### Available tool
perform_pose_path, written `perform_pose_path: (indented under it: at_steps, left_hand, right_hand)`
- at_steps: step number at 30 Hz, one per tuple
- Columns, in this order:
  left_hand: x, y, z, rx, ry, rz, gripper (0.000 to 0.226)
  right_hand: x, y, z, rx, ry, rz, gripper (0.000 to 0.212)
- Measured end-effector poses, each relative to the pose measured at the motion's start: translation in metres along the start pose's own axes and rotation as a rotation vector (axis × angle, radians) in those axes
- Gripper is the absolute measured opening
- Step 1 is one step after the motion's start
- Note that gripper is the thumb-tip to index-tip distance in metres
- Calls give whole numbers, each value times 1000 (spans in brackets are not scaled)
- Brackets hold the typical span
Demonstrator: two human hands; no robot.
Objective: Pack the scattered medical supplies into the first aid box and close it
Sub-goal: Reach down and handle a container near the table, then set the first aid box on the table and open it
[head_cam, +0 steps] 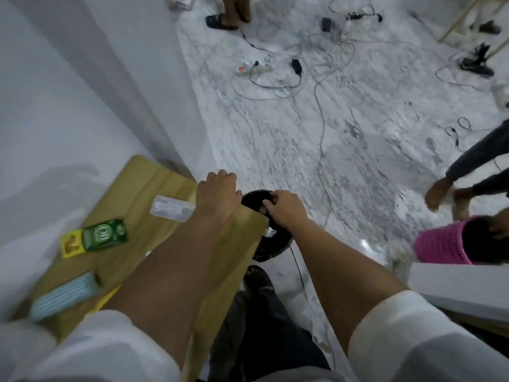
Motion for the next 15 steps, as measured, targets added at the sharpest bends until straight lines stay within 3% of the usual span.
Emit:
perform_pose_path:
  at_steps: [5, 9, 15]
  left_hand:
    - [-81, -67, 103, 20, -181, -126, 32]
    - [-176, -107, 189, 13, -350, -218, 44]
    - [-334, -129, 317, -38, -681, -367, 45]
  right_hand:
    - [-44, 15, 110, -125, -256, -52, 56]
    - [-97, 52, 209, -152, -502, -71, 46]
    - [-202, 142, 347, -191, -870, 12, 41]
Point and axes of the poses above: each hand's wrist, its own x-axis towards the middle knuckle, its own y-axis out of the palm, z = x × y, the point moved 4 cm from there along x, towards the middle knuckle, and after that the axes turned 1 degree about x, right-handed, at the moved point
